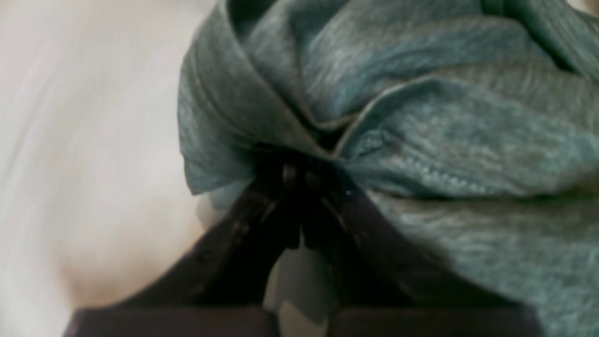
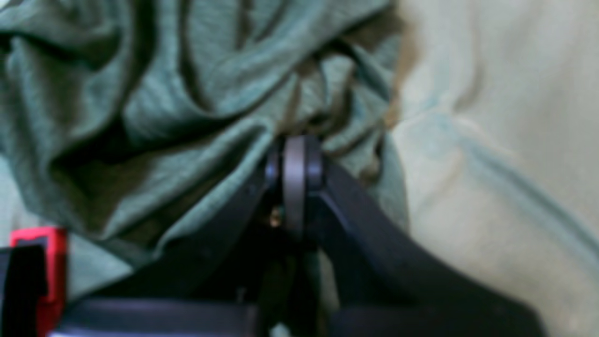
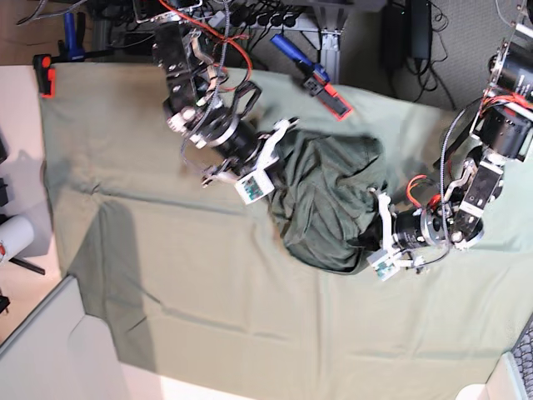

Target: Fold the T-shirt properly

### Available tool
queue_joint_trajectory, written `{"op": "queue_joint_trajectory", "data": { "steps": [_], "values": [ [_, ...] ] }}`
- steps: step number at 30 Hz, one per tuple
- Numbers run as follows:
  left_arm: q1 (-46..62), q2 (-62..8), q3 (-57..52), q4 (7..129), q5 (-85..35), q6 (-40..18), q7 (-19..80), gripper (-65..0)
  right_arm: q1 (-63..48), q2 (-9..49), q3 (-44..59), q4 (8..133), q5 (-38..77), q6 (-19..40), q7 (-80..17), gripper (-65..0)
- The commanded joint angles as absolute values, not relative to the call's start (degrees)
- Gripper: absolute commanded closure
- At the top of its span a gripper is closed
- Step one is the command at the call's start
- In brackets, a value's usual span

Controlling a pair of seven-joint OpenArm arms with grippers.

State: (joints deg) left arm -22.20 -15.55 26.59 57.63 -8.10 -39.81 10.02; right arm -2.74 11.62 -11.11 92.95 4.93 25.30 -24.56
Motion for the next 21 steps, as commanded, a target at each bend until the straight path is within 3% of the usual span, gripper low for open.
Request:
{"op": "queue_joint_trajectory", "data": {
  "steps": [1,8,18,21],
  "values": [
    [-23.59,-14.9,27.4,58.06,-7.38,-40.0,10.09,0.0,-2.74,11.35,-10.85,94.59,5.61,25.34,-23.42,0.0],
    [-24.75,-15.46,26.52,59.13,-8.62,-40.0,10.7,0.0,-4.32,10.28,-10.13,96.64,4.71,25.32,-23.4,0.0],
    [-23.57,-24.25,24.18,72.84,-20.03,-40.0,20.78,0.0,-3.81,10.31,-1.8,97.69,6.24,25.3,-23.16,0.0],
    [-21.96,-25.65,24.18,76.31,-23.44,-40.0,22.7,-8.0,-3.36,10.31,0.69,98.56,9.34,25.3,-23.16,0.0]
  ]
}}
